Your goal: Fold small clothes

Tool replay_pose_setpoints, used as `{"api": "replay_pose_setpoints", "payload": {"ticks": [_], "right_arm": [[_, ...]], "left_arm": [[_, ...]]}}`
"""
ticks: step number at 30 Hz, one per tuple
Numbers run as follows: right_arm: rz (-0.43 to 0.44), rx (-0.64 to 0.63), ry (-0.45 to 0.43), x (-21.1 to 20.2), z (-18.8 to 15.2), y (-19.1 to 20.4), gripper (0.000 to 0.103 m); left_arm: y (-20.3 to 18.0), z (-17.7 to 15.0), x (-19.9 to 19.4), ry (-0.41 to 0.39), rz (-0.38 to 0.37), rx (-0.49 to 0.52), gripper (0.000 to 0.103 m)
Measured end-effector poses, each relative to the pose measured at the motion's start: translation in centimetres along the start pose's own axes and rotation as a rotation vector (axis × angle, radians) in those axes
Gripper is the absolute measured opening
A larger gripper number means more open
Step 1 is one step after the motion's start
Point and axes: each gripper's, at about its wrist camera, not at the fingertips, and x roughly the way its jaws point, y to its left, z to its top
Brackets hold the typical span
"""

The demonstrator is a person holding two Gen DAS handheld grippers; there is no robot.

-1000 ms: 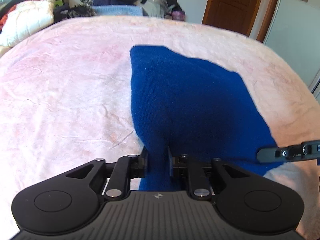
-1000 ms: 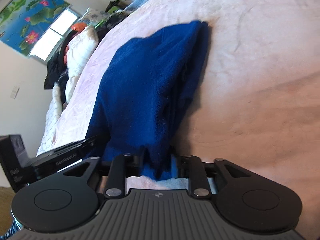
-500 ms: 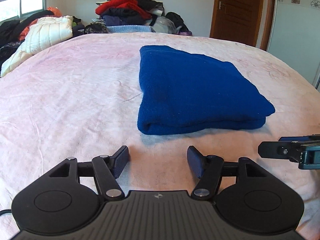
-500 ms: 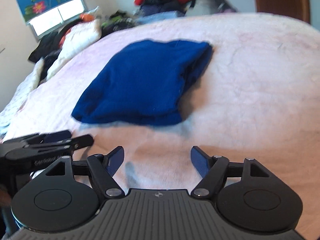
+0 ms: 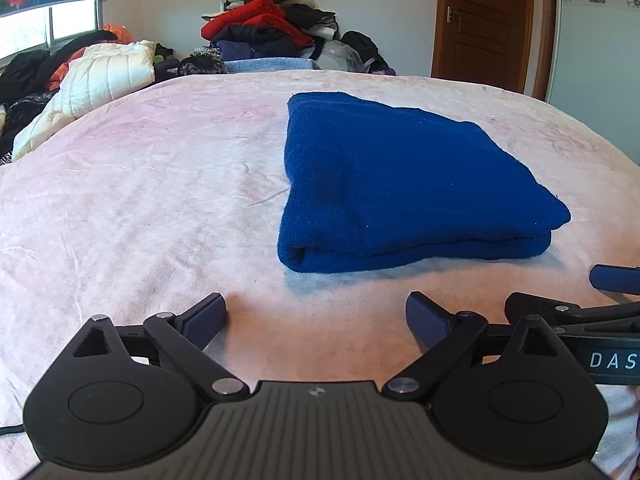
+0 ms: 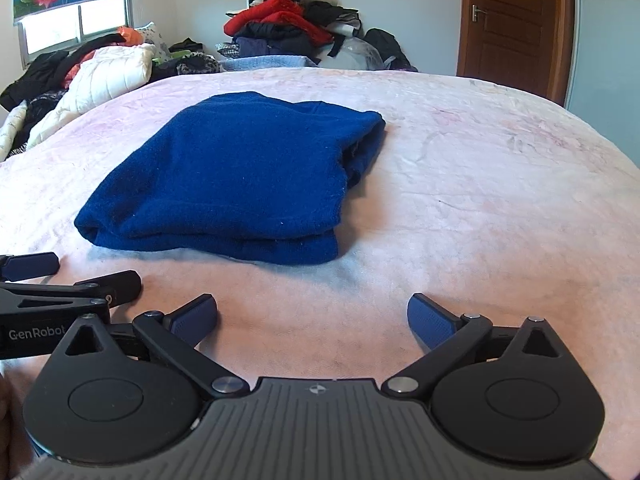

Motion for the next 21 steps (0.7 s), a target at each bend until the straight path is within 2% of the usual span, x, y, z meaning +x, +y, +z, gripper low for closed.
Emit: {"api": "replay_pose_setpoints", "payload": {"ticks": [12,21], "right_arm": [[0.017,0.019,-0.012,-0.47,-0.36,-0.25,0.102],[-0.007,-0.016,0.001,-0.29,-0.36,0.31,0.102]], "left_arm": [[-0.06,-0.09,0.13,0.004,0.011,-0.004,0.102],[0.08,-0.14,0.10,0.004,0.011,-0.007,0.102]]}}
